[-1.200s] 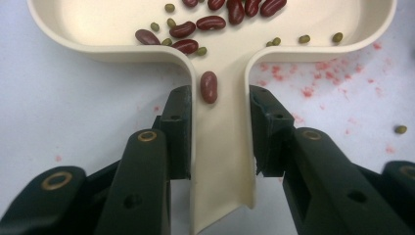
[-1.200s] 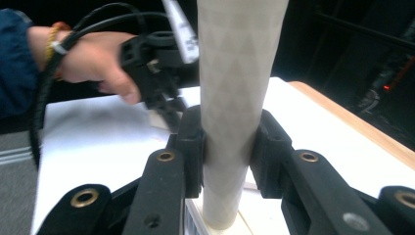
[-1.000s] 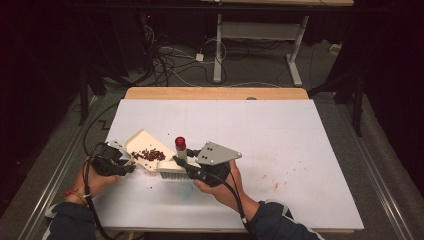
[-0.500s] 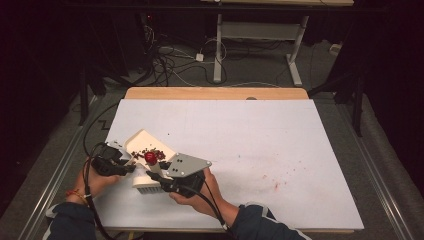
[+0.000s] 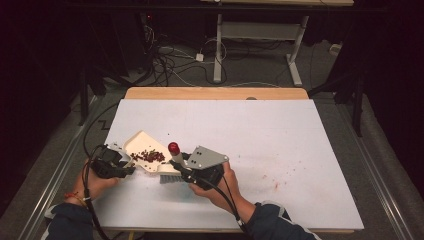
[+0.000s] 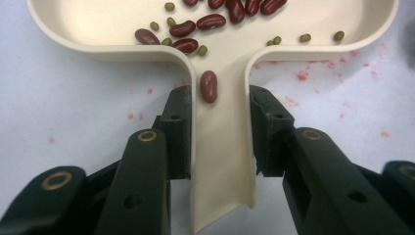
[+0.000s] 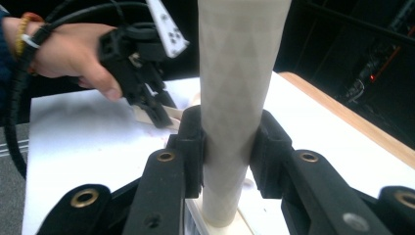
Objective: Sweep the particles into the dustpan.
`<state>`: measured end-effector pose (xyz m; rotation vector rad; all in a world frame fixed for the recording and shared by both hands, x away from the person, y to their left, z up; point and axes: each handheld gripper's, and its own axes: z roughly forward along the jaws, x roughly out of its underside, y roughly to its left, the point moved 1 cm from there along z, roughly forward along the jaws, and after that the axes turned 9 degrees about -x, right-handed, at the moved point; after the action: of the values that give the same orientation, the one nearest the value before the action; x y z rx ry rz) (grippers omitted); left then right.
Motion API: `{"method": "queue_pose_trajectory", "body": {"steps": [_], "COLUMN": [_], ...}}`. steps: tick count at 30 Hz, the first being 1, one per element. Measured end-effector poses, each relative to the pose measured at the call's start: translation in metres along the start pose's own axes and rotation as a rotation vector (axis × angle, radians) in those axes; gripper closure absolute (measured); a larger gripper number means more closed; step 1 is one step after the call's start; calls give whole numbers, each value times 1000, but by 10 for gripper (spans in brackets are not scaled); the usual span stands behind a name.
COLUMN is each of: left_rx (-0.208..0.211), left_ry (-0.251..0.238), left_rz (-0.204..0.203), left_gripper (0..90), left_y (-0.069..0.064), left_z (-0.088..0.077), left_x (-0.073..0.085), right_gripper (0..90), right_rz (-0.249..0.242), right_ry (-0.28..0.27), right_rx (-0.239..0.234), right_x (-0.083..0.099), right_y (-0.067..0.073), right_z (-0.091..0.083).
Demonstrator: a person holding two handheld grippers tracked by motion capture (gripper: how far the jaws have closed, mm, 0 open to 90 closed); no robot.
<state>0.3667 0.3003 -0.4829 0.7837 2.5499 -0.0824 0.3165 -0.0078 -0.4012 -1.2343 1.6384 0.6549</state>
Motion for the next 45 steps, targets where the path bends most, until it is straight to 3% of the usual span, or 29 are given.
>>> {"method": "queue_pose_trajectory", "body": {"steps": [5, 10, 18, 23, 29, 36, 40, 45], "left_rx": [-7, -3, -5, 6, 3, -1, -4, -9], "left_ry": [4, 19, -17, -7, 5, 10, 13, 17], "left_rz": [7, 45, 77, 58, 40, 47, 62, 75], "left_gripper": [638, 639, 640, 639, 639, 639, 639, 639], "left_y": [-5, -15, -29, -24, -20, -21, -21, -22], "left_z": [-4, -10, -35, -33, -28, -26, -25, -24], "left_x": [5, 12, 15, 20, 23, 23, 24, 24], "right_gripper": [699, 699, 699, 699, 699, 699, 699, 699], "right_rz": [9, 29, 75, 79, 75, 69, 33, 45], "right_ry": [10, 0, -39, -48, -74, -70, -50, -20], "right_rx": [19, 53, 113, 82, -12, -66, -18, 55], "right_x": [4, 9, 11, 12, 6, 5, 8, 10], "right_y": [-7, -16, -37, -33, -12, 4, 7, -9], "right_z": [-11, -22, -47, -53, -42, -15, -7, -17]}}
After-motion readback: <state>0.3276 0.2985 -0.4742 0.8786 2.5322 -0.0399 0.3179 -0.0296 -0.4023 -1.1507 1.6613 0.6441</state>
